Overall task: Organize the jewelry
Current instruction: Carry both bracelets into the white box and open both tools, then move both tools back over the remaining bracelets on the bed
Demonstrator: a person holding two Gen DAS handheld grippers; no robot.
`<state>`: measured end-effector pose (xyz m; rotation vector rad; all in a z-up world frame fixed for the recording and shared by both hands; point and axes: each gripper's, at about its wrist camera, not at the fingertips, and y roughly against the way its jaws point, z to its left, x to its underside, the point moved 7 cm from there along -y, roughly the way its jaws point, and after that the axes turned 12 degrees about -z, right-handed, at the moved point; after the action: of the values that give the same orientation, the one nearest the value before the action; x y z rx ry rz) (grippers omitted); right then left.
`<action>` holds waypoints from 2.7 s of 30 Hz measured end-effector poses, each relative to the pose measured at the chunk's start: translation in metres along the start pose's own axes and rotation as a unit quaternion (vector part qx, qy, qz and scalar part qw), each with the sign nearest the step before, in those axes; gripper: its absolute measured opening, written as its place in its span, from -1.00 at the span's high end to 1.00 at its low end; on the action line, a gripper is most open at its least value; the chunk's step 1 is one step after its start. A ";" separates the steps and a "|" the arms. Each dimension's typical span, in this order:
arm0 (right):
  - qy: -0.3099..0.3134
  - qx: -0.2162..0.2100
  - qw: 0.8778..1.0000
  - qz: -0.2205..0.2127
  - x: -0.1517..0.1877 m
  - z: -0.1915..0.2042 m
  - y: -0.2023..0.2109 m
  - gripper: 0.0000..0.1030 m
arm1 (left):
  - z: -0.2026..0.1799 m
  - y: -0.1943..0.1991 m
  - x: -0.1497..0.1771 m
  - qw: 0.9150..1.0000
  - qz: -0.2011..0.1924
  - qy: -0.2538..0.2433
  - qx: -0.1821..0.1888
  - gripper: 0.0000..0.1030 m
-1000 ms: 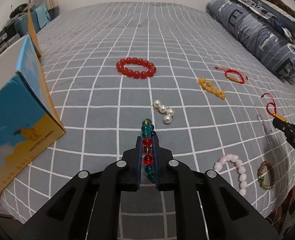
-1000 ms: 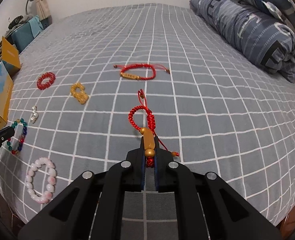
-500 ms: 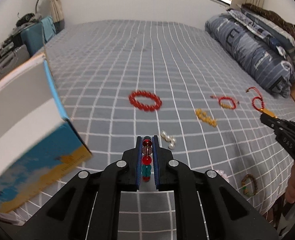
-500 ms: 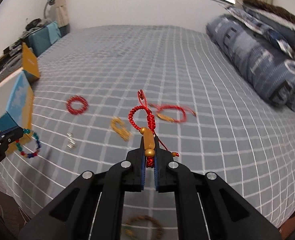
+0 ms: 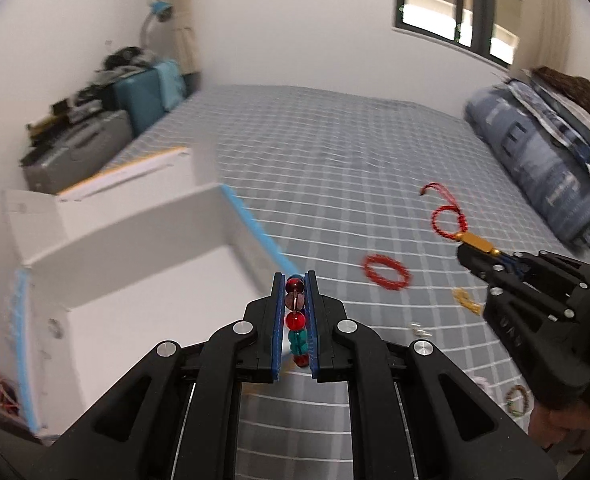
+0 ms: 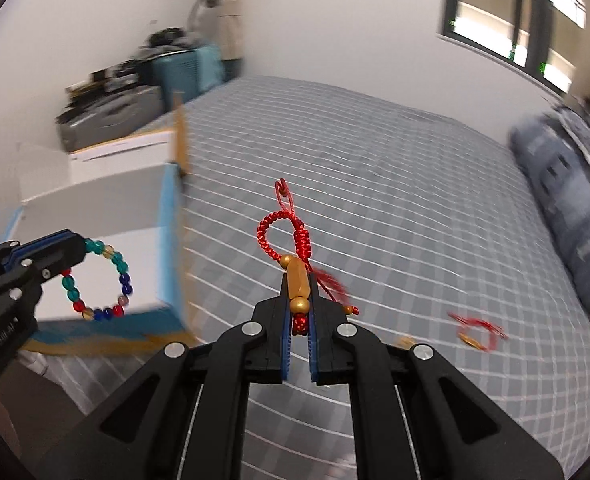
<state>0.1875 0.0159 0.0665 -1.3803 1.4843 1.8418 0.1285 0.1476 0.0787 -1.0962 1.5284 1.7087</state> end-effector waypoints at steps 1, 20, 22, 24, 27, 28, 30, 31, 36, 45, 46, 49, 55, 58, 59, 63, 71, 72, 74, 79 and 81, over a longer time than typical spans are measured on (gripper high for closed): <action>0.006 -0.010 1.000 0.000 -0.004 0.013 -0.004 0.89 | 0.011 0.002 -0.001 1.000 0.000 0.004 -0.009 0.82; 0.105 -0.134 0.976 0.136 0.015 0.195 -0.090 0.89 | 0.181 -0.018 0.052 0.980 0.089 0.111 -0.140 0.82; 0.105 -0.131 0.975 0.146 0.020 0.195 -0.095 0.89 | 0.184 -0.022 0.060 0.979 0.098 0.113 -0.139 0.82; 0.105 -0.126 0.975 0.151 0.025 0.196 -0.097 0.89 | 0.184 -0.026 0.065 0.978 0.106 0.116 -0.138 0.82; 0.108 -0.122 0.974 0.157 0.028 0.196 -0.105 0.88 | 0.187 -0.030 0.070 0.977 0.112 0.122 -0.137 0.82; 0.109 -0.120 0.974 0.157 0.029 0.198 -0.105 0.86 | 0.187 -0.031 0.071 0.976 0.114 0.124 -0.137 0.82; 0.108 -0.120 0.974 0.160 0.030 0.197 -0.107 0.84 | 0.186 -0.032 0.073 0.976 0.118 0.124 -0.136 0.81; 0.106 -0.120 0.974 0.160 0.030 0.195 -0.107 0.84 | 0.186 -0.032 0.073 0.976 0.120 0.124 -0.136 0.79; 0.099 -0.125 0.975 0.156 0.026 0.194 -0.101 0.38 | 0.184 -0.028 0.068 0.977 0.111 0.117 -0.139 0.69; 0.082 -0.112 0.986 0.096 -0.005 0.174 -0.073 -0.57 | 0.176 0.004 0.043 0.980 0.053 0.101 -0.164 -0.62; 0.081 -0.108 0.987 0.089 -0.008 0.170 -0.070 -0.64 | 0.174 0.008 0.040 0.980 0.045 0.099 -0.166 -0.80; 0.080 -0.095 0.990 0.063 -0.018 0.149 -0.055 -0.84 | 0.162 0.018 0.030 0.982 0.018 0.090 -0.166 -0.90; 0.054 -0.059 0.996 0.037 -0.031 0.088 -0.028 -0.86 | 0.125 0.022 0.019 0.988 0.010 0.081 -0.128 -0.90; 0.038 -0.034 0.998 0.025 -0.030 0.048 -0.011 -0.85 | 0.100 0.022 0.014 0.992 0.008 0.071 -0.105 -0.89; 0.034 -0.024 0.999 0.022 -0.029 0.036 -0.007 -0.86 | 0.093 0.021 0.014 0.993 0.008 0.069 -0.098 -0.90; 0.015 0.016 1.000 0.017 -0.012 -0.020 0.016 -0.85 | 0.043 0.009 0.012 0.997 0.010 0.052 -0.054 -0.90; -0.044 0.086 0.994 0.043 0.066 -0.126 0.055 -0.85 | -0.070 -0.036 0.037 0.997 0.048 0.023 0.048 -0.89; -0.054 0.094 0.993 0.048 0.080 -0.137 0.058 -0.85 | -0.080 -0.040 0.040 0.997 0.052 0.020 0.055 -0.89; -0.068 0.101 0.991 0.057 0.099 -0.150 0.060 -0.85 | -0.101 -0.049 0.049 0.996 0.059 0.011 0.070 -0.89; -0.094 0.119 0.985 0.078 0.155 -0.181 0.070 -0.85 | -0.143 -0.076 0.074 0.993 0.081 -0.009 0.086 -0.89; -0.105 0.122 0.983 0.086 0.176 -0.183 0.071 -0.85 | -0.154 -0.086 0.085 0.992 0.088 -0.013 0.087 -0.89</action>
<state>0.1357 -0.2191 -0.0400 -0.9394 1.6925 1.7699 0.1902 0.0023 -0.0378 -0.8685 1.7653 1.6592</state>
